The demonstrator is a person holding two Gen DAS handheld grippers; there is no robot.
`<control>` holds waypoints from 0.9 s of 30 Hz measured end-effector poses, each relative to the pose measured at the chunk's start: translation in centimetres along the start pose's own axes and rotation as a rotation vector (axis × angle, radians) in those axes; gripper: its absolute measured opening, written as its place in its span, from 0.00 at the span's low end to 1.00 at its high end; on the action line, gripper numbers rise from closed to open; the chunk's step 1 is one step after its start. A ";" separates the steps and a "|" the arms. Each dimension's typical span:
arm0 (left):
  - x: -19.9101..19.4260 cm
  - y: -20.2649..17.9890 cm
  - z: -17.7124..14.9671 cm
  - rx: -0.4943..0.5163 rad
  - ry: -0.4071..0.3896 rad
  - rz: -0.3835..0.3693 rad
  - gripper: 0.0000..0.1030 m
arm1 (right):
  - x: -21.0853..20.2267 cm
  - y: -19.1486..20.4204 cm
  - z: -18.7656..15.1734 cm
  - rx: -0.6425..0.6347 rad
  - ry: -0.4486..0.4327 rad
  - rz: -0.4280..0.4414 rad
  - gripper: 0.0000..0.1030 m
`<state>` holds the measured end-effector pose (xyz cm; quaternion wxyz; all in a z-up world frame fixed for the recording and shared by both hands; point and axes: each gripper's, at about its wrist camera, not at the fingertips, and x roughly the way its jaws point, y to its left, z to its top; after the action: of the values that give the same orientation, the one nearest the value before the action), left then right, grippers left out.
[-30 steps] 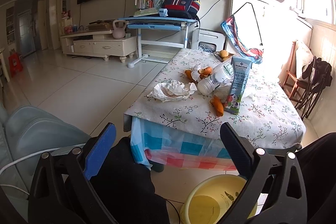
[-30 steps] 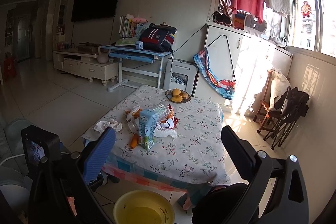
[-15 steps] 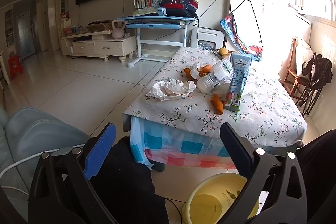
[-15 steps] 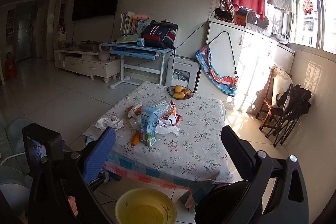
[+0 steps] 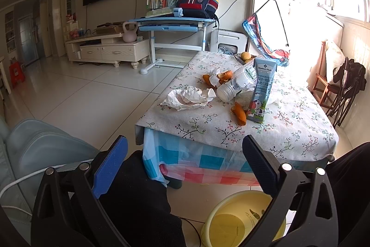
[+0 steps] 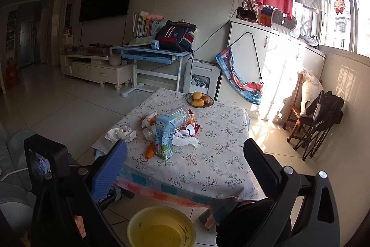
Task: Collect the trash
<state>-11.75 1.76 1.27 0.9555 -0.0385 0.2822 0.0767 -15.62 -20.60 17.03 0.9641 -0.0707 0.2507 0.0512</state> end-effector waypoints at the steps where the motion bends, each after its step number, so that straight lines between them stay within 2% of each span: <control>1: 0.0 0.0 0.0 0.000 0.000 0.000 0.93 | 0.1 0.3 -0.3 -0.028 -0.024 -0.023 0.94; 12: 0.3 -0.2 -0.1 0.001 0.010 -0.004 0.93 | 0.3 0.6 -0.7 -0.036 -0.046 -0.028 0.94; 15: 0.4 -0.4 -0.3 0.010 0.015 -0.015 0.93 | 0.9 0.4 -1.2 -0.021 -0.064 -0.006 0.94; 18: 0.4 -0.4 -0.4 0.015 0.018 -0.022 0.93 | 2.3 0.1 -2.0 -0.037 -0.057 0.027 0.94; 22: 0.7 -0.3 -0.3 0.012 0.028 -0.028 0.93 | 6.4 -0.4 -3.5 -0.051 0.068 0.065 0.94; 23: 0.7 -0.3 -0.3 0.012 0.029 -0.030 0.93 | 7.0 -0.7 -3.8 -0.044 0.072 0.073 0.94; 26: 1.4 -0.6 0.2 0.025 0.031 -0.027 0.93 | 7.6 -1.9 -4.2 -0.039 -0.004 0.095 0.94; 27: 1.7 -0.7 0.4 0.031 0.031 -0.023 0.93 | 8.4 -2.2 -4.4 -0.049 0.004 0.100 0.94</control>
<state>-10.04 1.35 0.72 0.9523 -0.0281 0.2977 0.0605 -10.15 -22.90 9.38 0.9578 -0.0819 0.2546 0.1052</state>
